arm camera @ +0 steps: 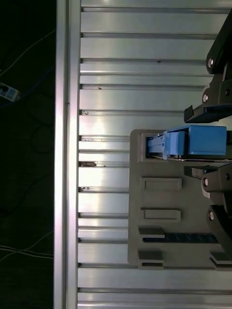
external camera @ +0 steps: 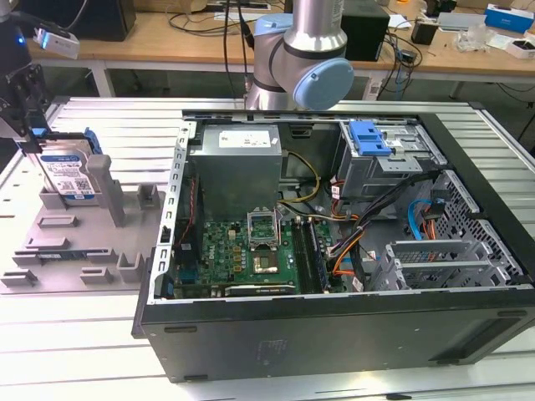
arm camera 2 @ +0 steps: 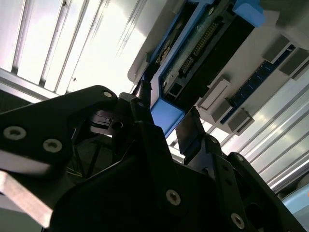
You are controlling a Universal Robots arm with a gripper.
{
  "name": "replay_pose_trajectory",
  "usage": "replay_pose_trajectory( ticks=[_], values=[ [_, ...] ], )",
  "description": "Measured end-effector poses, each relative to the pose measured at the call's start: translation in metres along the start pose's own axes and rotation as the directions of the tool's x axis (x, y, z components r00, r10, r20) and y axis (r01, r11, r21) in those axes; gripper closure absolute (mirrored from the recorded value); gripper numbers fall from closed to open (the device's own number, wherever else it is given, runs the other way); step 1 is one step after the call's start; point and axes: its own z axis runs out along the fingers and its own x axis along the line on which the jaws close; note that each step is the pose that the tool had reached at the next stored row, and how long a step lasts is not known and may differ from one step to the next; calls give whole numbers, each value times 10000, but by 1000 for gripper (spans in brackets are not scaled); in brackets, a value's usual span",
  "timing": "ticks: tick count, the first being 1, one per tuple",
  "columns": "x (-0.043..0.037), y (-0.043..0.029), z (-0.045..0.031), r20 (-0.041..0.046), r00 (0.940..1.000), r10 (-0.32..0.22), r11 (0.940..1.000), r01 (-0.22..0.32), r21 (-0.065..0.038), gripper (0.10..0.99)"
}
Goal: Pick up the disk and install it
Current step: 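Pick up the disk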
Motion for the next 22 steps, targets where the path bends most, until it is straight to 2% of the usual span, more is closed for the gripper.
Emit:
replay_pose_trajectory(
  ticks=[11, 22],
  values=[
    [-2, -3, 77, 0, 10000, 7, 10000, -7, 10, 604],
    [-4, -3, 115, 8, 10000, 8, 10000, -8, 25, 604]
  ],
)
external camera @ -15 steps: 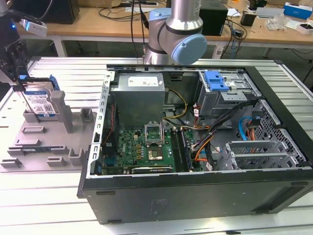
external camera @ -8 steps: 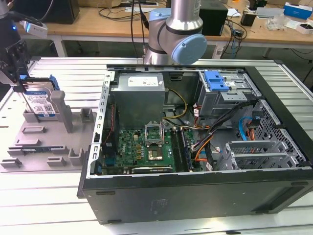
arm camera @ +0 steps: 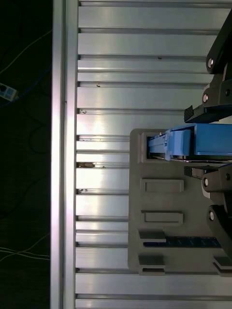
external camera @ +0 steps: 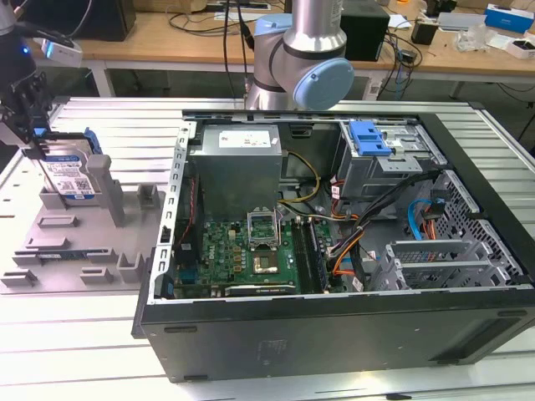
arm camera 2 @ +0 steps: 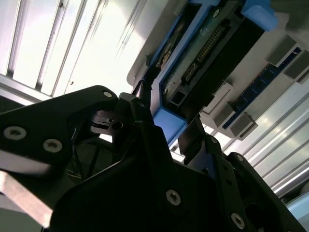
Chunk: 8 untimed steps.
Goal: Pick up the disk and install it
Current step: 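Pick up the disk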
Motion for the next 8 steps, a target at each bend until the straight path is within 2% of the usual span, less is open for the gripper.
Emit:
replay_pose_trajectory(
  ticks=[5, 6, 7, 8],
  values=[
    [0, -1, 21, 13, 10000, -1, 10000, 1, 2, 604],
    [-1, 0, 23, 14, 10000, -1, 10000, 1, 1, 624],
    [-1, -1, 26, 16, 10000, -1, 10000, 1, 2, 694],
    [-1, -1, 28, 18, 10000, -2, 10000, 2, 2, 694]
  ],
)
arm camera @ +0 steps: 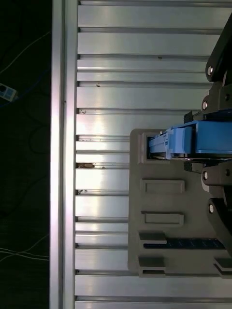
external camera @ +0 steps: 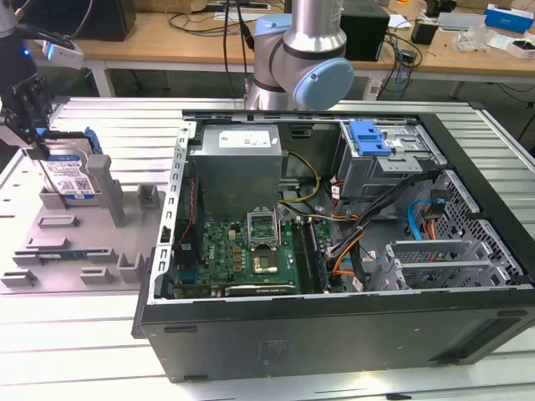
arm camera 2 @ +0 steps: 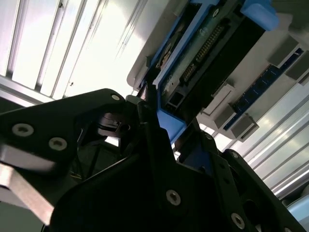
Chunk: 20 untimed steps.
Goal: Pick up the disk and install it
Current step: 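Pick up the disk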
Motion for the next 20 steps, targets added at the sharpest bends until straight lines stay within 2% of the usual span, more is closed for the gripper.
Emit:
replay_pose_trajectory(
  ticks=[8, 20],
  values=[
    [2, 0, 8, 7, 10000, 0, 10000, 0, 1, 694],
    [45, 1, 15, 7, 10000, 0, 10000, 0, 1, 718]
  ],
)
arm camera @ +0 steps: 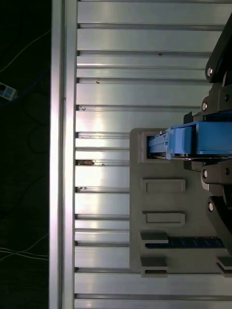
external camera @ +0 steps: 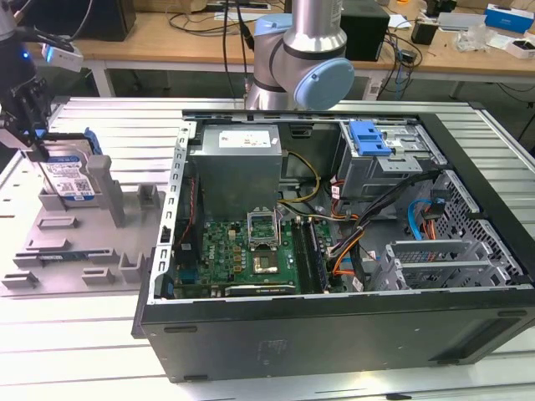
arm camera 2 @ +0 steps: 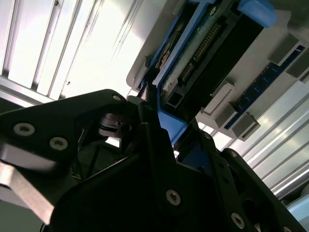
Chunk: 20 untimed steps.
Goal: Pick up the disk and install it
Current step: 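Pick up the disk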
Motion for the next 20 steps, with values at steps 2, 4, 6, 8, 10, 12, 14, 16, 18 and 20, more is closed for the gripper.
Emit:
replay_pose_trajectory(
  ticks=[2, 4, 6, 8, 10, 12, 14, 16, 18, 20],
  values=[
    [1, 0, 0, 6, 10000, 0, 10000, 0, -2, 718],
    [6, 0, 1, 64, 10000, -2, 10000, 2, 1, 718],
    [11, 0, 1, 139, 9999, -3, 10000, 3, 2, 718],
    [12, 0, 2, 157, 9999, -1, 10000, 1, 3, 718],
    [13, 0, 1, 159, 9999, -3, 10000, 3, 3, 718],
    [13, 0, 1, 160, 9999, -3, 10000, 3, 4, 718],
    [13, 0, -1, 160, 9999, -3, 10000, 3, 5, 718],
    [13, 0, -4, 159, 9999, -3, 10000, 3, 3, 718],
    [14, 0, -6, 160, 9999, -3, 10000, 3, 4, 718],
    [14, 1, -11, 159, 9999, -3, 10000, 3, 3, 718]
  ],
)
